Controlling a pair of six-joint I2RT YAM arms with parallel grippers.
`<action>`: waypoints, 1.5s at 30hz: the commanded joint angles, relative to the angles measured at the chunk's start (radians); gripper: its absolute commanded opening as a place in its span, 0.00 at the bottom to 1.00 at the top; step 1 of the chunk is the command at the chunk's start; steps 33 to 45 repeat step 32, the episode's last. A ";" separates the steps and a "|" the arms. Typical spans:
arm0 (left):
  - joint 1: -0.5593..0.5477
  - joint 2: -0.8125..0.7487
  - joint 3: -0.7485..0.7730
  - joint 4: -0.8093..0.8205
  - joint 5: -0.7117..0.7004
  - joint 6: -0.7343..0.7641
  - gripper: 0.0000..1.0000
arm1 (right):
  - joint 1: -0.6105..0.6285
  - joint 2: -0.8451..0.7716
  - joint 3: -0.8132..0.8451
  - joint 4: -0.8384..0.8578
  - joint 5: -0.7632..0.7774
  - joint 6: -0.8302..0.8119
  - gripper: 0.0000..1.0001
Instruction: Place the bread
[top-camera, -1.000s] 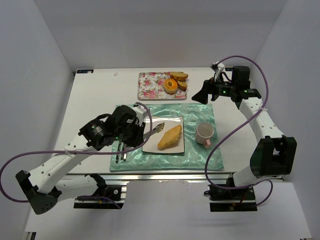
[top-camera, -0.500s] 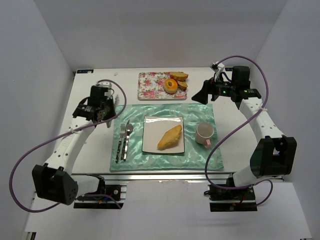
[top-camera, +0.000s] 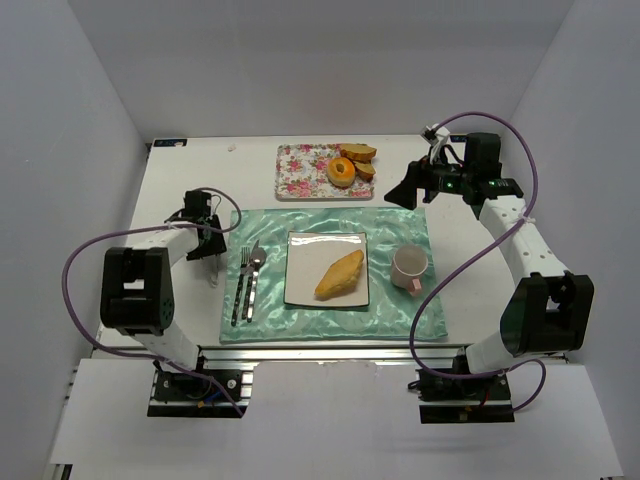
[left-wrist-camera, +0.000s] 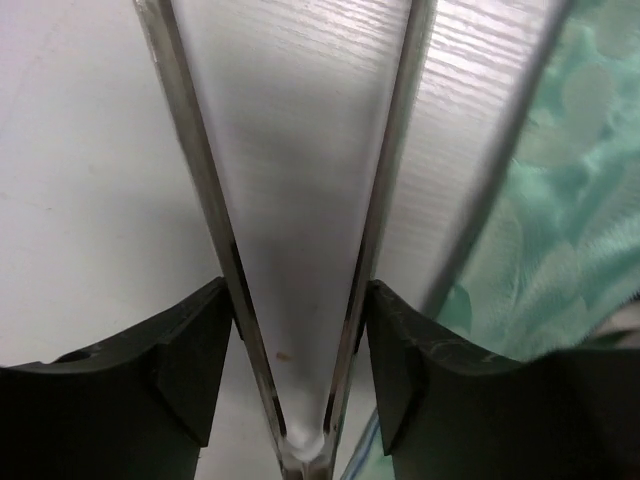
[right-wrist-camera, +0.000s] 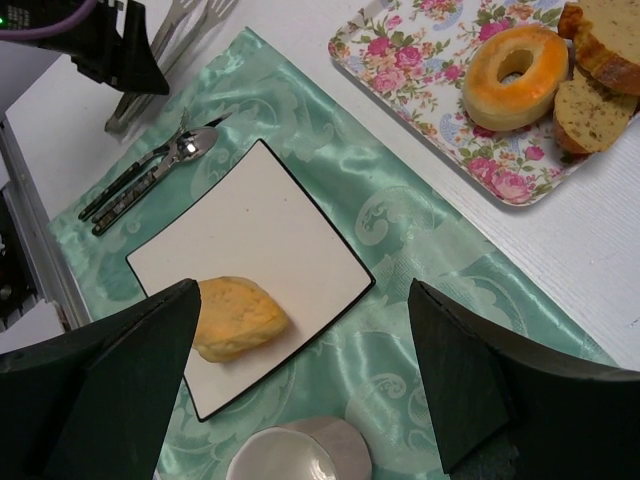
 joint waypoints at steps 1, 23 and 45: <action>0.021 0.037 0.007 0.089 -0.020 0.000 0.66 | -0.010 -0.035 0.009 -0.011 -0.022 -0.027 0.89; 0.076 -0.353 0.033 -0.051 0.185 0.026 0.98 | -0.011 -0.031 0.051 -0.116 0.151 -0.011 0.89; 0.076 -0.592 -0.037 0.042 0.466 -0.043 0.98 | -0.014 -0.072 0.032 -0.030 0.344 0.105 0.90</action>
